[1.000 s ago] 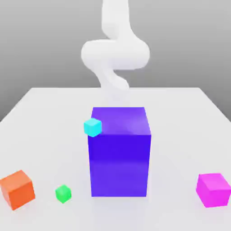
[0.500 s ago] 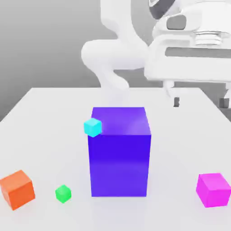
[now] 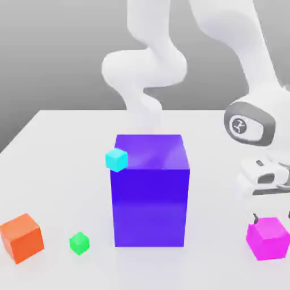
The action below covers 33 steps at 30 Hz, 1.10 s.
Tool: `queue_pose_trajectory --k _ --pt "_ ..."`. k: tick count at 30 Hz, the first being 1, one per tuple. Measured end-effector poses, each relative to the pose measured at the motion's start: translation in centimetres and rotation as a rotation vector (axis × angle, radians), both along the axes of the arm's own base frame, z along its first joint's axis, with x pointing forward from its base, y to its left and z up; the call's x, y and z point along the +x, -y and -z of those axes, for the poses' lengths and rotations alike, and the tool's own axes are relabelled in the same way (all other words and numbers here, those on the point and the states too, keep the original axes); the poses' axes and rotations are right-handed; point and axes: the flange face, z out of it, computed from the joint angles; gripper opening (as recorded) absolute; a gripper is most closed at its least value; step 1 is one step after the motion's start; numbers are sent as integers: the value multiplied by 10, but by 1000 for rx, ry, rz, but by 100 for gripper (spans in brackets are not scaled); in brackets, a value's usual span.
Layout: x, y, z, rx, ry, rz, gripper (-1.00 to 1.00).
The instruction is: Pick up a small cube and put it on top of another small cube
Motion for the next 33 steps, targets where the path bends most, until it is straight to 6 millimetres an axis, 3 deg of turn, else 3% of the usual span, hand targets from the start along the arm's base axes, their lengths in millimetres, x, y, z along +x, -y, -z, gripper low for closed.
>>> queue_pose_trajectory --k 1,8,13,15,21,26,33 --pt "-1 0 9 -1 -1 -1 -100" --pt "-1 0 8 1 1 -1 -100" --pt "2 -4 -49 8 8 -9 -100" --pt "20 -4 -74 48 44 18 -100" --pt "76 58 -119 123 106 299 -100" --pt "115 132 -153 177 160 565 -100" --pt "137 233 -187 230 225 909 -100"
